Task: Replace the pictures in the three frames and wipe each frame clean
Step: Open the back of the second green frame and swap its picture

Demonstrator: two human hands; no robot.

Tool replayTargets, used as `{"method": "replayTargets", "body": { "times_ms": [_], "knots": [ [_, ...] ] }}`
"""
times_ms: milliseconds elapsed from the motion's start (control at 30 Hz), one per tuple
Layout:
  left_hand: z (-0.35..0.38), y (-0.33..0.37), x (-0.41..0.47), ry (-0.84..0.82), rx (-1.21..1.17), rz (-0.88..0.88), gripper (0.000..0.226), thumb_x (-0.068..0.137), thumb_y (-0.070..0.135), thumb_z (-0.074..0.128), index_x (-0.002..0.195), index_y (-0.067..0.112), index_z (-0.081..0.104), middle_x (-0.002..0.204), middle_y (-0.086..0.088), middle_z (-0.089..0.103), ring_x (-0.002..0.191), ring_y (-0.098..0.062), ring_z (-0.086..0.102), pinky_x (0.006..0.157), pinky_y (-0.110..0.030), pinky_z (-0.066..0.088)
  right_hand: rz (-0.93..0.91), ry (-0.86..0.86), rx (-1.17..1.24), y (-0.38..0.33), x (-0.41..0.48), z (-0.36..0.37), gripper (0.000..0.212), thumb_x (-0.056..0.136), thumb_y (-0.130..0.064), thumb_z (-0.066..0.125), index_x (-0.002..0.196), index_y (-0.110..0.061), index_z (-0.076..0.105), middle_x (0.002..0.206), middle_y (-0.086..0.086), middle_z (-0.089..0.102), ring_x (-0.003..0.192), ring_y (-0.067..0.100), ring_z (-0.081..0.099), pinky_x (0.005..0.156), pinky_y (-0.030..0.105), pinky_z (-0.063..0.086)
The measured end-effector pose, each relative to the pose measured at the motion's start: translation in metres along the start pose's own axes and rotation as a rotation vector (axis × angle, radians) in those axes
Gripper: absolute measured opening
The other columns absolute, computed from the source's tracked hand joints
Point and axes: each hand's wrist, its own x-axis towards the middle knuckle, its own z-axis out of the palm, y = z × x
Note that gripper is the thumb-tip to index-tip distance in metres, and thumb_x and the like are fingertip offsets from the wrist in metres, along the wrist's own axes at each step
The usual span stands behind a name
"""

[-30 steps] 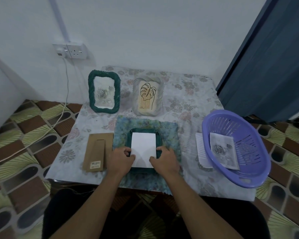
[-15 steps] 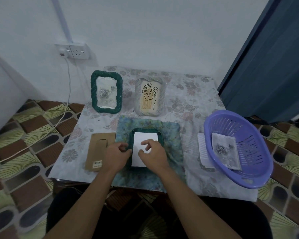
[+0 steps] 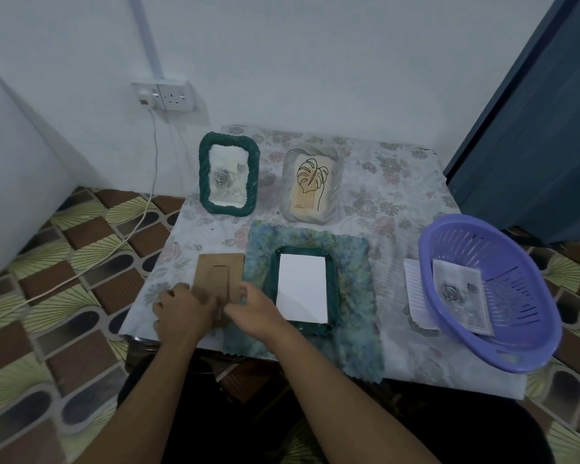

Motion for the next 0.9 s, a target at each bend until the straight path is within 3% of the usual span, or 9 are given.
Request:
{"method": "replayTargets", "body": {
  "times_ms": [233,400,633,667,767,900],
  "knots": [
    [-0.003,-0.009,0.008,-0.018,-0.086,0.051,0.049,0.081,0.04,0.071,0.119,0.01,0.06,0.123,-0.018,0.056,0.118,-0.038,0.049,0.096,-0.047,0.042,0.045,0.037,0.085,0.001,0.004,0.012,0.069,0.092,-0.027,0.063,0.152,-0.018,0.03,0.153,0.004,0.039,0.133,0.019,0.043,0.091,0.026,0.035],
    [-0.013,-0.001,0.003,0.074,-0.416,0.113,0.013,0.093,0.016,0.059,0.103,0.011,0.054,0.101,-0.006,0.061,0.097,-0.028,0.06,0.081,-0.037,0.046,0.07,0.018,0.176,0.002,0.005,0.007,0.059,0.094,-0.028,0.059,0.148,-0.019,0.037,0.146,0.001,0.045,0.121,0.015,0.048,0.09,0.026,0.038],
    [-0.025,0.034,-0.017,0.212,-0.568,0.194,0.012,0.096,0.013,0.056,0.108,0.012,0.056,0.099,0.002,0.06,0.089,-0.017,0.058,0.075,-0.033,0.046,0.088,0.052,0.389,-0.001,0.006,-0.011,0.053,0.096,-0.024,0.056,0.145,-0.02,0.037,0.127,0.001,0.055,0.099,0.01,0.058,0.074,0.024,0.048],
    [-0.025,0.038,-0.019,0.2,-0.585,0.21,0.011,0.096,0.015,0.058,0.107,0.015,0.056,0.099,0.003,0.061,0.089,-0.017,0.06,0.074,-0.034,0.049,0.07,0.075,0.404,-0.001,0.005,-0.017,0.047,0.098,-0.024,0.054,0.143,-0.019,0.04,0.127,0.002,0.056,0.099,0.01,0.059,0.074,0.024,0.049],
    [-0.023,0.049,-0.025,0.131,-0.658,0.233,0.012,0.094,0.018,0.062,0.104,0.021,0.056,0.098,0.003,0.066,0.087,-0.016,0.065,0.073,-0.037,0.056,0.041,0.187,0.365,0.006,0.004,-0.042,0.041,0.102,-0.025,0.051,0.142,-0.015,0.045,0.126,0.003,0.058,0.111,0.019,0.058,0.096,0.037,0.051],
    [-0.008,0.069,-0.037,0.048,-0.676,0.233,0.018,0.094,0.021,0.064,0.11,0.02,0.058,0.092,0.009,0.066,0.075,0.001,0.062,0.059,-0.018,0.049,-0.034,0.382,0.323,0.018,-0.002,-0.08,0.028,0.1,-0.019,0.054,0.127,-0.017,0.058,0.109,0.008,0.07,0.102,0.027,0.067,0.094,0.046,0.054]
  ]
}}
